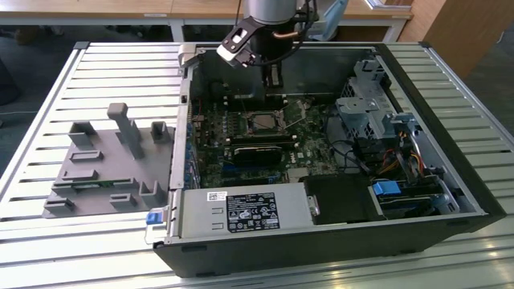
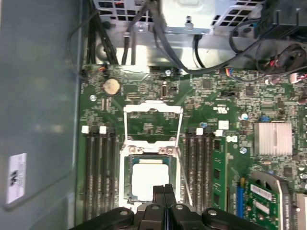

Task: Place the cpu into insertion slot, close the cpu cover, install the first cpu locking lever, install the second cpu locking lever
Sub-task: 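Close the cpu cover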

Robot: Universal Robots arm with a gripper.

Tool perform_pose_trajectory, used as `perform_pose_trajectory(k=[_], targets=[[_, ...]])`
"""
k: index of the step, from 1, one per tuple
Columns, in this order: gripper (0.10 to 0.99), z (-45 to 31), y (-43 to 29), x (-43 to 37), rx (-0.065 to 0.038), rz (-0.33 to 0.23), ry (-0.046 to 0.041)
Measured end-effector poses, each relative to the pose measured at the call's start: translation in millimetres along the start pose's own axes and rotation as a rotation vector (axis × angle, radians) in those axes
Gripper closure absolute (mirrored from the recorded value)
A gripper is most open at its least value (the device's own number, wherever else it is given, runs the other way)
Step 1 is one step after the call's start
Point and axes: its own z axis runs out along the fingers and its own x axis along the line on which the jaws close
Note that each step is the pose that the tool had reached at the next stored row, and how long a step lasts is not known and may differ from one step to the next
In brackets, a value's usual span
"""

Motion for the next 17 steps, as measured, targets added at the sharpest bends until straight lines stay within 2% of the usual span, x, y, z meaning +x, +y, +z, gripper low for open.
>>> perform_pose_trajectory(k=[3,4,7,9,15,17], targets=[[0.980,0.2,0.0,-5.5,0.000,0.003,0.0003],[0.980,0.3,0.4,-6.1,0.001,0.003,0.0036],[0.980,0.6,4.3,-6.3,0.005,0.004,0.0290],[0.980,1.3,11.1,-6.2,0.008,0.005,0.0390],[0.980,4.7,33.7,-5.7,0.012,0.005,0.0393],[0.980,5.7,39.2,-5.4,0.012,0.005,0.0394]])
